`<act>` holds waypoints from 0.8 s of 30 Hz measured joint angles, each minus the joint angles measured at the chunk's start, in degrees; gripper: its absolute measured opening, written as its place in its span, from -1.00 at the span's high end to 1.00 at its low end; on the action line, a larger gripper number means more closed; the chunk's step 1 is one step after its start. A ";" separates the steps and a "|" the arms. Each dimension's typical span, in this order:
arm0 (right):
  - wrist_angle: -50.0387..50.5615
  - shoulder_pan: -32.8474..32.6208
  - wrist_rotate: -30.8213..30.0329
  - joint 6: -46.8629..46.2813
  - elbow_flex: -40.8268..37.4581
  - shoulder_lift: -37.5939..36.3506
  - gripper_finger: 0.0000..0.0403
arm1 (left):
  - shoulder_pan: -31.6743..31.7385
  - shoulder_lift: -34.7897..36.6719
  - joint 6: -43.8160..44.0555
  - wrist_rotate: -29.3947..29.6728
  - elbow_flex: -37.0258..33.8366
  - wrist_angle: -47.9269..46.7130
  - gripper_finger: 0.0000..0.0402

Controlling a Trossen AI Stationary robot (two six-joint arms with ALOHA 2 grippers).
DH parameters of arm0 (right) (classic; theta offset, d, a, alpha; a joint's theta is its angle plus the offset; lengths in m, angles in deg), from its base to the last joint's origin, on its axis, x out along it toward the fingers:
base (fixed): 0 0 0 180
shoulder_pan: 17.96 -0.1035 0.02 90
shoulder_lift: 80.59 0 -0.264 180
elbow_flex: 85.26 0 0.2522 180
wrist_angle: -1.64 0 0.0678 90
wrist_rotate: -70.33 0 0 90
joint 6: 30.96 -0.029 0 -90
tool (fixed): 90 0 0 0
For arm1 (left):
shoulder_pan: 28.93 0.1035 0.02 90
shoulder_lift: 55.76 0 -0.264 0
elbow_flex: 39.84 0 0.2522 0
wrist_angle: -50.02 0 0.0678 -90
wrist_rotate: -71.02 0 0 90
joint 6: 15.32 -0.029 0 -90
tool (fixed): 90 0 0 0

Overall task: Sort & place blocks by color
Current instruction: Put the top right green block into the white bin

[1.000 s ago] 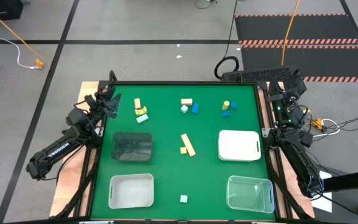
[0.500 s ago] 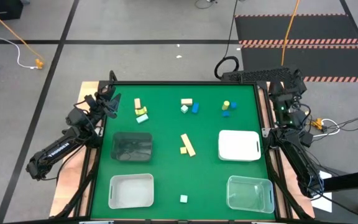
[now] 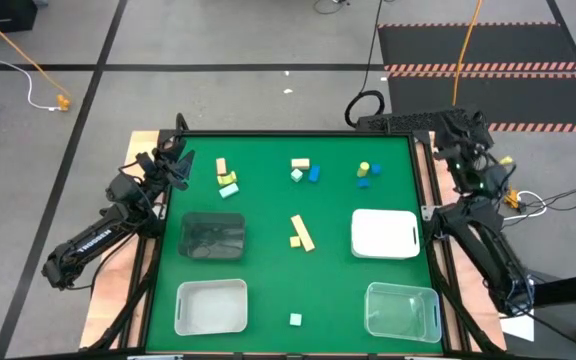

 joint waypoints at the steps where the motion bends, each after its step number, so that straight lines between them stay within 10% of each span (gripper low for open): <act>1: 1.47 -0.39 0.96 1.31 1.57 1.87 -0.24 | 0.00 -0.02 0.00 0.01 0.00 0.02 -0.61; 13: 11.81 -10.84 4.77 17.64 10.25 20.49 -0.24 | 0.00 -0.02 0.00 0.02 0.00 0.00 -0.61; 24: 21.40 -23.32 -7.18 32.66 11.19 27.94 -0.24 | 0.00 0.01 0.00 0.01 0.00 0.00 -0.61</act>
